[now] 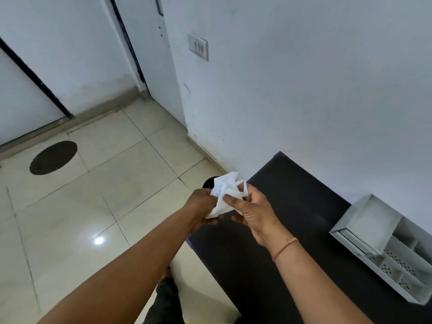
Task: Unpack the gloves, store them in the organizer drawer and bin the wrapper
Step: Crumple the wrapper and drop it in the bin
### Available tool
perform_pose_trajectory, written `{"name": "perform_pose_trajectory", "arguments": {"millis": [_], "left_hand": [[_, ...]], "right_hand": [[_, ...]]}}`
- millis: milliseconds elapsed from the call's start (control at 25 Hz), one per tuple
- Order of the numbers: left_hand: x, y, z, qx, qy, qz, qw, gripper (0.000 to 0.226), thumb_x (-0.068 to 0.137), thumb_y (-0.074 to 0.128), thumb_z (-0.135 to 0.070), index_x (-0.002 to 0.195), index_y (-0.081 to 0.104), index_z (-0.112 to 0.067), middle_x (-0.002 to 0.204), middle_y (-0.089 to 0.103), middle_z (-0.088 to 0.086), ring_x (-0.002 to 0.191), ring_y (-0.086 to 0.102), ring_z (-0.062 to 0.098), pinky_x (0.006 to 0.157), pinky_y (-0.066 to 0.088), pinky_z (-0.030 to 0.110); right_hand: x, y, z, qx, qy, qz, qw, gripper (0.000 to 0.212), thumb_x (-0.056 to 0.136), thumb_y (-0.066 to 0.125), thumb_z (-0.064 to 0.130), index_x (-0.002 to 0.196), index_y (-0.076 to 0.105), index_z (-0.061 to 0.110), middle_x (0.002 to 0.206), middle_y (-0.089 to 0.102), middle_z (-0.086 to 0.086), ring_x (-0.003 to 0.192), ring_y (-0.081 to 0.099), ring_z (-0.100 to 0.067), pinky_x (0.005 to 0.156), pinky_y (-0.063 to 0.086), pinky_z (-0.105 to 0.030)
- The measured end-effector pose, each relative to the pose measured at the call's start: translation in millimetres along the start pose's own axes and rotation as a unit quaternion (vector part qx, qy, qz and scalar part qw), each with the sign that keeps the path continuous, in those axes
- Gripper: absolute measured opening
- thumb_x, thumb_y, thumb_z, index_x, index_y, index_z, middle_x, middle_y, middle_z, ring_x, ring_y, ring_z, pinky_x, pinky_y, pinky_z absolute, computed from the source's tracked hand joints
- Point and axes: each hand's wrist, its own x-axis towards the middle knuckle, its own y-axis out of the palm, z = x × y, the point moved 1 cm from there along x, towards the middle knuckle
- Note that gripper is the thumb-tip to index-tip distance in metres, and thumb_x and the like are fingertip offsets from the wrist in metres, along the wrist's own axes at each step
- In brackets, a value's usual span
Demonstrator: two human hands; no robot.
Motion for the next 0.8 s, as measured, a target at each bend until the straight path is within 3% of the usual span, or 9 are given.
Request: {"name": "perform_pose_trajectory", "arguments": {"millis": [80, 200, 280, 400, 560, 640, 800], "left_hand": [[21.6, -33.9, -12.0, 0.047, 0.058, -0.003, 0.997, 0.011, 0.098, 0.073, -0.024, 0.107, 0.072, -0.018, 0.086, 0.079, 0.007, 0.069, 0.078, 0.020, 0.051, 0.061, 0.026], [50.8, -91.1, -31.6, -0.021, 0.097, 0.111, 0.989, 0.031, 0.092, 0.077, -0.013, 0.122, 0.073, -0.018, 0.107, 0.082, 0.011, 0.086, 0.080, 0.023, 0.062, 0.064, 0.031], [70.7, -132.6, -47.7, -0.045, 0.111, 0.159, 0.980, 0.035, 0.087, 0.084, -0.016, 0.121, 0.077, -0.020, 0.109, 0.083, 0.011, 0.084, 0.081, 0.023, 0.065, 0.065, 0.035], [105.9, -175.7, -71.0, -0.027, 0.114, 0.110, 0.987, 0.021, 0.086, 0.085, -0.010, 0.106, 0.080, -0.016, 0.091, 0.083, 0.009, 0.066, 0.079, 0.016, 0.054, 0.062, 0.028], [161.2, -190.8, -94.5, -0.046, 0.038, 0.071, 0.996, 0.011, 0.100, 0.068, -0.009, 0.105, 0.078, -0.009, 0.088, 0.080, 0.012, 0.058, 0.074, 0.018, 0.047, 0.054, 0.022], [192.0, -186.4, -106.3, -0.056, 0.008, 0.099, 0.993, 0.011, 0.102, 0.068, -0.014, 0.107, 0.077, -0.010, 0.085, 0.081, 0.010, 0.058, 0.074, 0.018, 0.047, 0.055, 0.023], [250.7, -164.8, -137.1, -0.057, -0.027, 0.133, 0.989, 0.023, 0.094, 0.076, -0.026, 0.112, 0.082, -0.014, 0.094, 0.084, 0.005, 0.057, 0.072, 0.020, 0.051, 0.057, 0.028]], "right_hand": [[31.6, 33.9, 7.9, 0.008, -0.009, -0.074, 0.997, 0.024, 0.083, 0.087, 0.028, 0.105, 0.079, 0.031, 0.106, 0.083, -0.004, 0.092, 0.082, -0.020, 0.066, 0.063, -0.030], [72.1, 72.6, 18.0, 0.079, 0.015, -0.153, 0.985, 0.011, 0.085, 0.082, 0.012, 0.095, 0.082, 0.018, 0.100, 0.083, -0.017, 0.088, 0.081, -0.032, 0.073, 0.066, -0.042], [98.0, 104.0, 26.6, 0.101, 0.024, -0.189, 0.976, 0.012, 0.084, 0.082, 0.006, 0.096, 0.080, 0.010, 0.100, 0.082, -0.023, 0.085, 0.077, -0.035, 0.073, 0.064, -0.047], [131.1, 141.4, 38.5, 0.176, 0.032, -0.212, 0.961, 0.014, 0.086, 0.075, -0.001, 0.097, 0.079, 0.006, 0.096, 0.083, -0.019, 0.080, 0.080, -0.027, 0.066, 0.064, -0.036], [162.2, 147.9, 51.2, 0.316, 0.025, -0.141, 0.938, 0.034, 0.093, 0.049, -0.018, 0.120, 0.069, -0.011, 0.117, 0.078, -0.026, 0.107, 0.078, -0.033, 0.096, 0.063, -0.037], [187.3, 138.9, 50.8, 0.344, 0.037, -0.193, 0.918, 0.030, 0.096, 0.053, -0.019, 0.123, 0.065, -0.016, 0.120, 0.076, -0.030, 0.106, 0.078, -0.034, 0.090, 0.065, -0.035], [243.0, 107.7, 39.3, 0.421, 0.084, -0.290, 0.856, 0.018, 0.100, 0.060, -0.007, 0.116, 0.067, -0.003, 0.095, 0.074, -0.018, 0.081, 0.074, -0.023, 0.065, 0.067, -0.029]]}}
